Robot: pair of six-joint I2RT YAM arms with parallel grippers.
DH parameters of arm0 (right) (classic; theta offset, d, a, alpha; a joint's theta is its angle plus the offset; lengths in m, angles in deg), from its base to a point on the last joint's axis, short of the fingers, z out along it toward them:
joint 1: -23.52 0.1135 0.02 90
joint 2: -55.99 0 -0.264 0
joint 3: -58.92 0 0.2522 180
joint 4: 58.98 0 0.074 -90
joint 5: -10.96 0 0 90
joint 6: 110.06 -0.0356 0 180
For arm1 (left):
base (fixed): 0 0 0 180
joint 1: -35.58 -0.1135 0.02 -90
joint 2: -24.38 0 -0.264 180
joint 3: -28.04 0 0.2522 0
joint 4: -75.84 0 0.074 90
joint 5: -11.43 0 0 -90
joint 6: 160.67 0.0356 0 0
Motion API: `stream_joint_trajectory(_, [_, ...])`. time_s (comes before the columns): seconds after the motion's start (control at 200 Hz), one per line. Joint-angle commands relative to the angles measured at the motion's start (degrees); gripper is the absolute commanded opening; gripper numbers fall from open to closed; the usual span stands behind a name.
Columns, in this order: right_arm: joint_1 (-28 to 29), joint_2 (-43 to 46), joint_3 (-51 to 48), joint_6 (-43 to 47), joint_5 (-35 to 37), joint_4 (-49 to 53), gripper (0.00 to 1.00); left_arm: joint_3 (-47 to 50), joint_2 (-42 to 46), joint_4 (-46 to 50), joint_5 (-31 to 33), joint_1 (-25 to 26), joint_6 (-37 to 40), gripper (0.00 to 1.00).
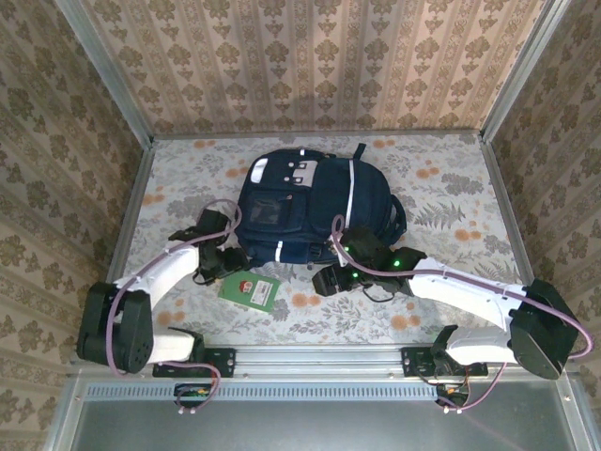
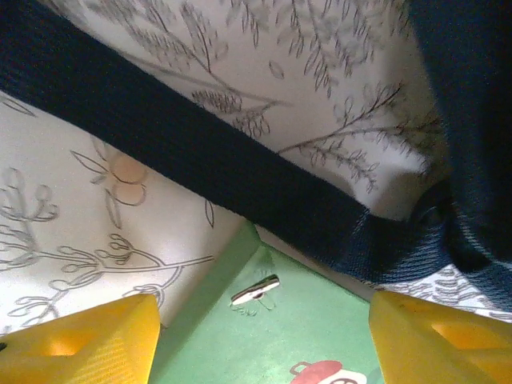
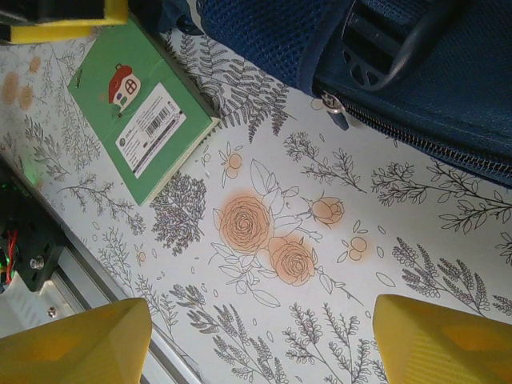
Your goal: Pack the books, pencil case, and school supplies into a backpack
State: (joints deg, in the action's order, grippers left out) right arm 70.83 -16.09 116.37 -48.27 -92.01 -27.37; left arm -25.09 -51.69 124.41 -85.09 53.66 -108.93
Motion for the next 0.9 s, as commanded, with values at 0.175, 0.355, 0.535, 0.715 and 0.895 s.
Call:
stream_joint_trajectory(0.175, [1.6,-3.8,2.3,1.6,-3.8,-0.4,0.76,4.5,-2.3,-3.0,-8.8,2.0,-0.4,0.71])
stream_joint_trajectory(0.355, [1.6,-9.3,4.5,-0.2,-7.2,-1.1,0.74,6.8,0.4,-5.7,-18.4,4.3,-3.1,0.71])
stream_joint_trajectory(0.535, [1.7,-14.2,5.7,-2.5,-12.4,-4.0,0.61,7.1,1.6,-7.7,-22.3,7.7,-5.6,0.71])
stream_joint_trajectory(0.715, [1.7,-19.0,7.0,-2.7,-13.4,-2.0,0.51,8.2,1.3,-8.2,-23.2,10.2,-5.7,0.71])
stream_joint_trajectory(0.895, [1.7,-18.6,5.1,-2.0,-8.9,0.9,0.50,10.4,2.1,-10.5,-25.9,10.9,-6.1,0.71])
